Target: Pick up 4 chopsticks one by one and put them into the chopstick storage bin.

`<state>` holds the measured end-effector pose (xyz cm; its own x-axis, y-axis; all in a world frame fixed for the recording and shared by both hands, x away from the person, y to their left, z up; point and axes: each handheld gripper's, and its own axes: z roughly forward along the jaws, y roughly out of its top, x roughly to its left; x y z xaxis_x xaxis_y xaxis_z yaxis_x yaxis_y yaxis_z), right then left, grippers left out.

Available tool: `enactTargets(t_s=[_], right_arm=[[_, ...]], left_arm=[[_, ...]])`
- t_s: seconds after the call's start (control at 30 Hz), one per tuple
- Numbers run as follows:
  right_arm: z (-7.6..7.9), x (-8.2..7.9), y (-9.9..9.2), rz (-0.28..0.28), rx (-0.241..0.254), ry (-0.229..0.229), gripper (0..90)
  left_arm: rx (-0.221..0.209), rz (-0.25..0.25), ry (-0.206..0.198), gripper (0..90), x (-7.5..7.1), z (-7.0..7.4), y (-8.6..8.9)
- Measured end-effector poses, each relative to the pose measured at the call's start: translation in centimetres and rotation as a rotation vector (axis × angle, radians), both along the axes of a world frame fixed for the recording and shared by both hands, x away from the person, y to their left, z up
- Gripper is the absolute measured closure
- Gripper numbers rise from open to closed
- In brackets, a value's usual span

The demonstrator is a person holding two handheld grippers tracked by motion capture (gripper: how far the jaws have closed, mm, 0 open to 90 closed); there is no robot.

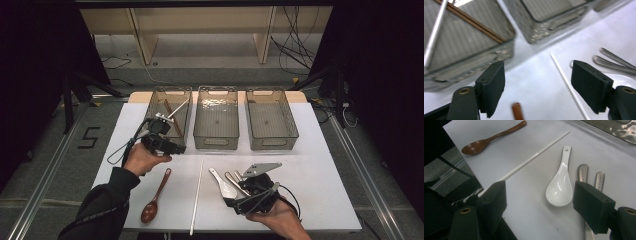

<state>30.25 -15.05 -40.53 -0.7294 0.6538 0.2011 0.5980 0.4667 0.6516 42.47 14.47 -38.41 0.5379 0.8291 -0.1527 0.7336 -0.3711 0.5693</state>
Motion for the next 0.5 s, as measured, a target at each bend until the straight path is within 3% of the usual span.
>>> enactTargets(t_s=[0.33, 0.5], right_arm=[[0.1, 0.0, -0.1, -0.01, 0.0, -0.008, 28.0], [0.1, 0.0, -0.1, -0.014, -0.002, -0.007, 27.7]], left_arm=[[-0.001, -0.01, 0.021, 21.9, -3.4, -1.9, -0.8], [0.017, -0.03, 0.035, 19.6, -4.4, -2.6, -1.2]])
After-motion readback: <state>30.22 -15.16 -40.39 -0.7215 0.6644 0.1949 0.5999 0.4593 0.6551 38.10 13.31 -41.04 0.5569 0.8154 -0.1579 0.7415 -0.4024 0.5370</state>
